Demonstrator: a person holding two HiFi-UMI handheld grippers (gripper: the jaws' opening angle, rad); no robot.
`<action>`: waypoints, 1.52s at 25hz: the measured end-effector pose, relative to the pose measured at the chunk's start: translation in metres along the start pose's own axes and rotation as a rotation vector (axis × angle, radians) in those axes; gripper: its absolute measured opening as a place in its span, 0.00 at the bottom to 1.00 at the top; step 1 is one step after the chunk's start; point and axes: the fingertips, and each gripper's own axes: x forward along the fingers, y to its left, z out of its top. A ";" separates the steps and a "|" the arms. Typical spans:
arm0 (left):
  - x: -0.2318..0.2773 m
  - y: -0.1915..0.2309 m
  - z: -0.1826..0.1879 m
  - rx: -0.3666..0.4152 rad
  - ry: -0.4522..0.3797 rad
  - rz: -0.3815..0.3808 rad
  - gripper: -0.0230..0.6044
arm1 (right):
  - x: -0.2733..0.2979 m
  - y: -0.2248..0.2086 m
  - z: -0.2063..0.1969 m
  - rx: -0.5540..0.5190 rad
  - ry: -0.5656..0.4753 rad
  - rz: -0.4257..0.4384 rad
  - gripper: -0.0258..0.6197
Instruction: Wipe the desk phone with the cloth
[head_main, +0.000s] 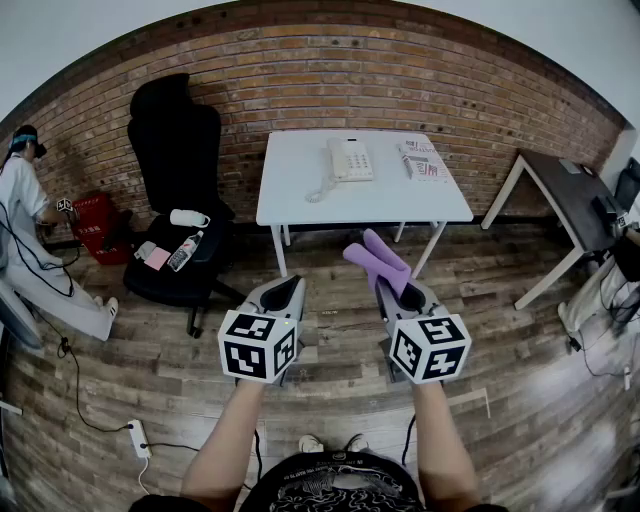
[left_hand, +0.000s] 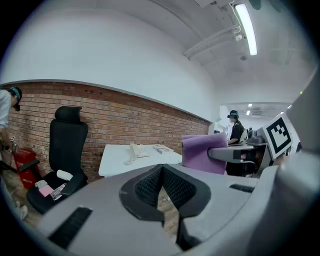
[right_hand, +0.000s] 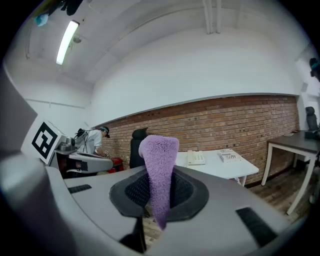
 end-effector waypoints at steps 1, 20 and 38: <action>0.000 0.004 0.000 -0.007 -0.004 -0.005 0.05 | 0.003 0.002 -0.001 0.002 -0.001 -0.004 0.11; 0.047 0.049 0.003 -0.011 0.019 -0.044 0.05 | 0.059 -0.012 0.003 0.010 0.008 -0.056 0.11; 0.217 0.059 0.034 -0.015 0.070 0.018 0.05 | 0.179 -0.147 0.015 0.034 0.049 0.033 0.11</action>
